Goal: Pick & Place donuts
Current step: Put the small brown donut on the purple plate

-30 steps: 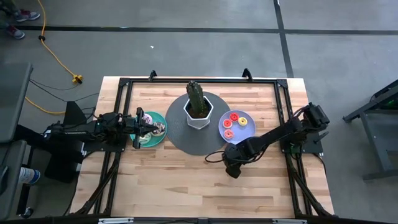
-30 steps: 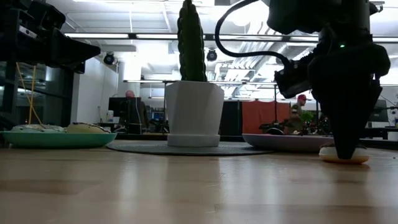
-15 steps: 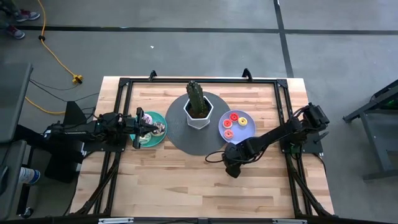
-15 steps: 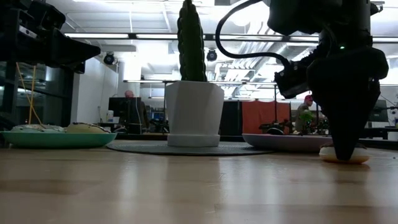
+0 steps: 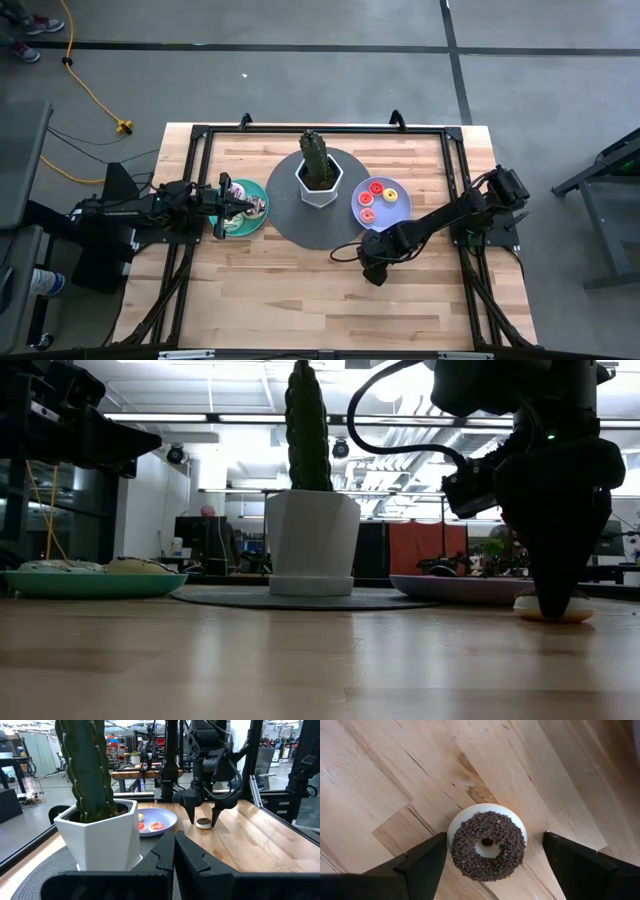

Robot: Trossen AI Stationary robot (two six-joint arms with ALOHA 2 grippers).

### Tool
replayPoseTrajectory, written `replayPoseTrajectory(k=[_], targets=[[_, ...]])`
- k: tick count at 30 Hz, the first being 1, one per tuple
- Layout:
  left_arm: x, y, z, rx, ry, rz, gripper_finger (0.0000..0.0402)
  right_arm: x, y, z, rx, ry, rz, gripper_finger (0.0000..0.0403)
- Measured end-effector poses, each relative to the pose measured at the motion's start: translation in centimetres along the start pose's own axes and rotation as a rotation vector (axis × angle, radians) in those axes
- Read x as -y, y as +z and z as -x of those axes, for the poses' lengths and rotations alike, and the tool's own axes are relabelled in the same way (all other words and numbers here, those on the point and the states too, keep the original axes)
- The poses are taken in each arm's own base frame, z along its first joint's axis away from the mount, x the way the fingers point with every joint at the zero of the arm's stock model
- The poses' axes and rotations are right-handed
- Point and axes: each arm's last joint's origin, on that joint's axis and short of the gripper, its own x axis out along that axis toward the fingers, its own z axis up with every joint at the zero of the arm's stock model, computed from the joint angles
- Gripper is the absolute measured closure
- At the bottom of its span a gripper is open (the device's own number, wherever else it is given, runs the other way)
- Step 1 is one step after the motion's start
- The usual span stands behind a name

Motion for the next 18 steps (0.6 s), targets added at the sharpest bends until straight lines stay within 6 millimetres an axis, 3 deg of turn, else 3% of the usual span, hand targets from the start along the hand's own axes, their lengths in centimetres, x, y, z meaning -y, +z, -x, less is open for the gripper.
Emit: replayPoseTrajectory(k=[18], targets=[[0.0, 0.0, 0.0, 0.0, 0.0, 0.0, 0.0401, 0.11, -0.03, -0.02, 0.004, -0.015, 0.0, 0.0115]])
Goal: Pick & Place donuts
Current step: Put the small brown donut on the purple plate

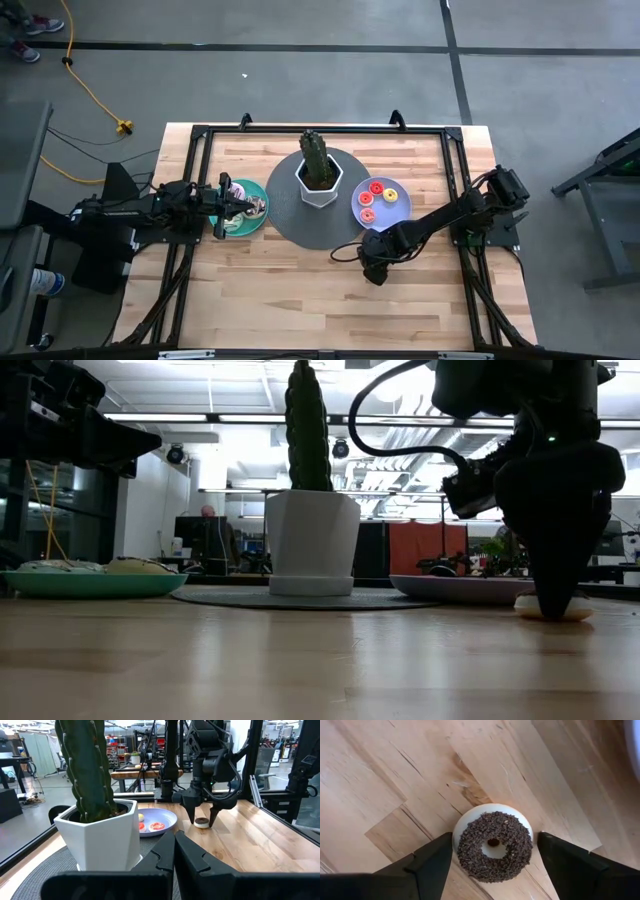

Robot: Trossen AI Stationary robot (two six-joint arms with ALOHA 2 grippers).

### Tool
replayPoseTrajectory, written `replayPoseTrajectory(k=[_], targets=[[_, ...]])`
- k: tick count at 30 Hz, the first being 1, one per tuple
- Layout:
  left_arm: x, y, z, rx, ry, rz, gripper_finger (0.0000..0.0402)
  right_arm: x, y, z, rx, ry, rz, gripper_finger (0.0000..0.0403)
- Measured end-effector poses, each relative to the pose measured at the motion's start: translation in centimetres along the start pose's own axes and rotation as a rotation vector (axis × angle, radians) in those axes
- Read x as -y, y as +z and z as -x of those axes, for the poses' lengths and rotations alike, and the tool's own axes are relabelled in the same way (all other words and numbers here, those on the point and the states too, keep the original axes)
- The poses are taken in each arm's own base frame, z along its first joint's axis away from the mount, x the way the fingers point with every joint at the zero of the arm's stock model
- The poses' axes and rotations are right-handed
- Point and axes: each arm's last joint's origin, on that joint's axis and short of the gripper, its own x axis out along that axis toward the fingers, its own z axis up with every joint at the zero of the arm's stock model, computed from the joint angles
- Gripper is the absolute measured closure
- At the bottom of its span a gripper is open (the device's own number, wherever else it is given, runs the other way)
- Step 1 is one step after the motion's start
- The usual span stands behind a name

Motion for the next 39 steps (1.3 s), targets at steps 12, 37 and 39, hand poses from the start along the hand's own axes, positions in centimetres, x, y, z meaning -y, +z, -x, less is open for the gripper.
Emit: replayPoseTrajectory(k=[12, 37, 39], targets=[[0.0, 0.0, 0.0, 0.0, 0.0, 0.0, 0.0401, 0.1, 0.0, 0.6, 0.008, 0.012, 0.006, 0.0155], [0.0, 0.0, 0.0, 0.0, 0.0, 0.0, 0.0401, 2.8, 1.9, 8.0, 0.26, 0.154, 0.004, 0.0185], [0.0, 0.0, 0.0, 0.0, 0.0, 0.0, 0.0401, 3.7, 2.2, 8.4, 0.262, 0.113, -0.011, 0.0186]])
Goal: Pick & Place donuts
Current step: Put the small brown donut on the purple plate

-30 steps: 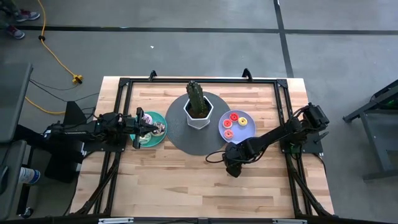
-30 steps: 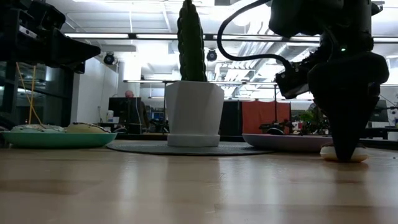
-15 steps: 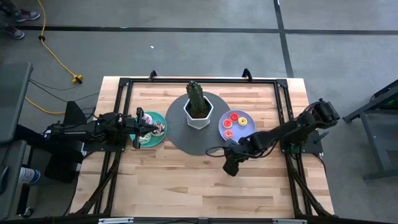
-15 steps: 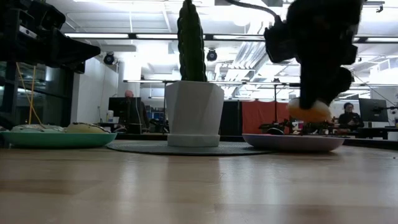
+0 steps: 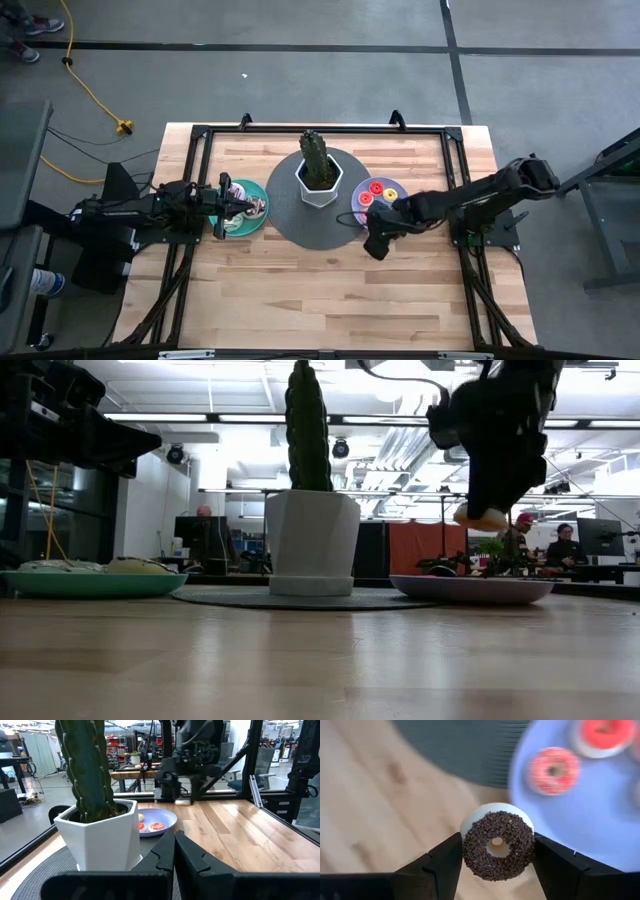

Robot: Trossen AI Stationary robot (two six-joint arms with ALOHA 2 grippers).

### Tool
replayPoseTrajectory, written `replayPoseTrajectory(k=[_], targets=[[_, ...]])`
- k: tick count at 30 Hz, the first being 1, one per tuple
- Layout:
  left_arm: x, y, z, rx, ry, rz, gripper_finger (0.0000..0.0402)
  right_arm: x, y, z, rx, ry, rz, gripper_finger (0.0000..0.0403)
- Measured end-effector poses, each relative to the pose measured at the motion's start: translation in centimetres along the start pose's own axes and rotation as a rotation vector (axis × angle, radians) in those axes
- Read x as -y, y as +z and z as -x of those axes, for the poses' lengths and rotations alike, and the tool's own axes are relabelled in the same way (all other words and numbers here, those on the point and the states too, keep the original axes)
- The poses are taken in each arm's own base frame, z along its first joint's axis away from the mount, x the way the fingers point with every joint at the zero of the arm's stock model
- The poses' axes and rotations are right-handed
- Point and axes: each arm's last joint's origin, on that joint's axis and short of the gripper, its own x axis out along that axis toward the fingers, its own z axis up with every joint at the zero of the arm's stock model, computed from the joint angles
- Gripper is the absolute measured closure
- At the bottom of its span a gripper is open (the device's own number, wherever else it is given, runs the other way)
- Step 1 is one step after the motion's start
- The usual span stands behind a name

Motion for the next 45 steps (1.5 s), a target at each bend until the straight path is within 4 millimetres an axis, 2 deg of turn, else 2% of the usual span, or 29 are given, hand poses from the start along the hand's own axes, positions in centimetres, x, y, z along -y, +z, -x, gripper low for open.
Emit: replayPoseTrajectory(k=[7, 17, 25, 38, 45], targets=[[0.0, 0.0, 0.0, 0.0, 0.0, 0.0, 0.0401, 3.2, 1.0, 0.3, -0.047, -0.169, -0.059, 0.0191], [0.0, 0.0, 0.0, 0.0, 0.0, 0.0, 0.0401, 5.8, 2.7, -0.4, -0.059, -0.28, -0.039, 0.0187], [0.0, 0.0, 0.0, -0.001, 0.0, 0.0, 0.0401, 6.7, 3.3, -2.8, -0.156, -0.316, -0.005, 0.0187], [0.0, 0.0, 0.0, -0.001, 0.0, 0.0, 0.0401, 7.0, 3.3, -4.7, -0.231, -0.339, 0.011, 0.0191], [0.0, 0.0, 0.0, 0.0, 0.0, 0.0, 0.0401, 7.0, 3.4, -4.9, -0.224, -0.341, 0.048, 0.019]])
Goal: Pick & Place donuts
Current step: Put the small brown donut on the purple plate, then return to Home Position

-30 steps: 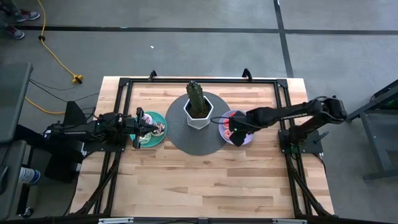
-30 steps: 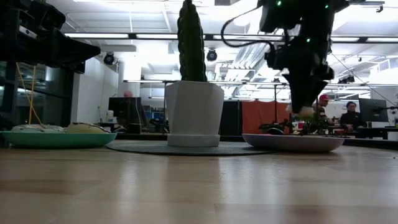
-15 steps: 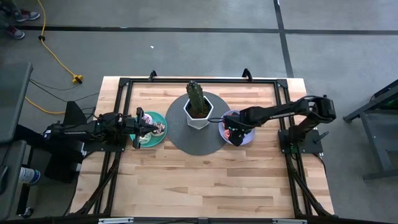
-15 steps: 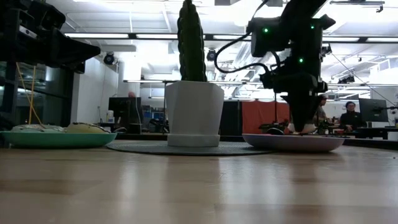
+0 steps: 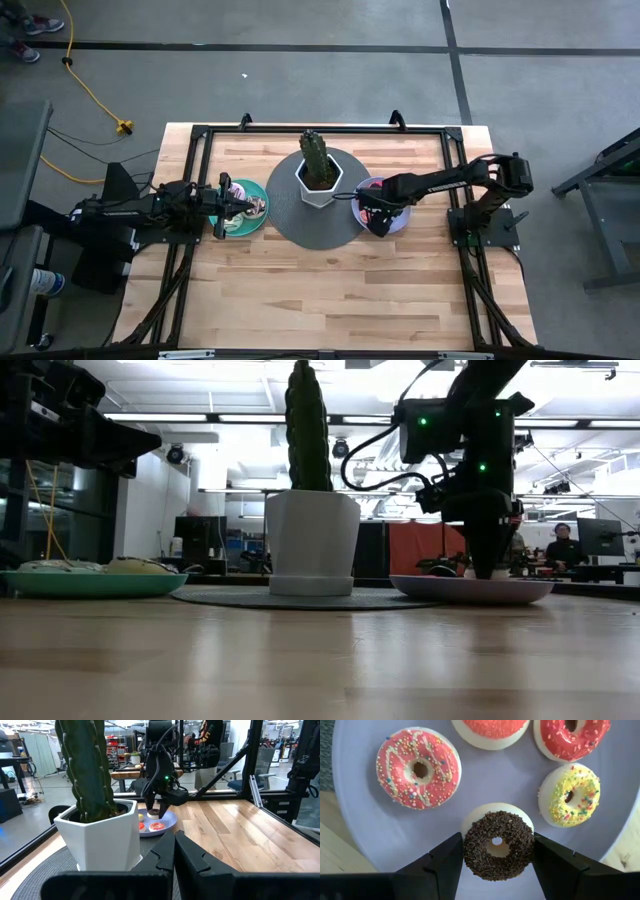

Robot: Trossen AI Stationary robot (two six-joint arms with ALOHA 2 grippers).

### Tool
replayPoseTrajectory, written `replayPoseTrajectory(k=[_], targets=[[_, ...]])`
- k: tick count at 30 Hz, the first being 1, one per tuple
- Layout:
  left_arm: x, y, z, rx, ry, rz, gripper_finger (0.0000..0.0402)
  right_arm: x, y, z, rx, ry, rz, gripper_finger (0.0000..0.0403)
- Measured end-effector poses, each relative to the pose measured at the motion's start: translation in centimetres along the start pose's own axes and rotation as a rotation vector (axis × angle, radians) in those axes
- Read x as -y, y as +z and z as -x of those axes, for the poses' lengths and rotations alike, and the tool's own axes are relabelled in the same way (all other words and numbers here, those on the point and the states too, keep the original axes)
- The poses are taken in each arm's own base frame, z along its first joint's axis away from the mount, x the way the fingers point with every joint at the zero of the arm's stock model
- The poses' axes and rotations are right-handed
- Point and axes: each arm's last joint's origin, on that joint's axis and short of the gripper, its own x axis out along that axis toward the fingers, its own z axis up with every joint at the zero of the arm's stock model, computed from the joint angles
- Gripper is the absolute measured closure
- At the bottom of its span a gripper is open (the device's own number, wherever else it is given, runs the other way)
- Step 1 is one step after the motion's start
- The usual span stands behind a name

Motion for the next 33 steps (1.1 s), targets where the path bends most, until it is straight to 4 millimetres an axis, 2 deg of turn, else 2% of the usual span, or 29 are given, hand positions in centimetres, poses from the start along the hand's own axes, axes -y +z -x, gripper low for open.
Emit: replayPoseTrajectory(k=[4, 10, 20, 25, 33], targets=[[0.0, 0.0, 0.0, 0.0, 0.0, 0.0, 0.0401, 0.0, 0.0, -0.3, 0.012, 0.006, -0.002, 0.0194], [0.0, 0.0, 0.0, 0.0, 0.0, 0.0, 0.0401, -0.1, -0.8, -2.0, 0.038, 0.053, 0.002, 0.019], [0.0, 0.0, 0.0, 0.0, 0.0, 0.0, 0.0401, -0.2, -0.8, -2.0, 0.056, 0.043, 0.041, 0.0185], [0.0, 0.0, 0.0, 0.0, 0.0, 0.0, 0.0401, -0.1, -0.8, -1.6, 0.064, 0.063, 0.066, 0.0163], [0.0, 0.0, 0.0, 0.0, 0.0, 0.0, 0.0401, 0.2, -1.2, -0.4, 0.074, 0.094, 0.061, 0.01]])
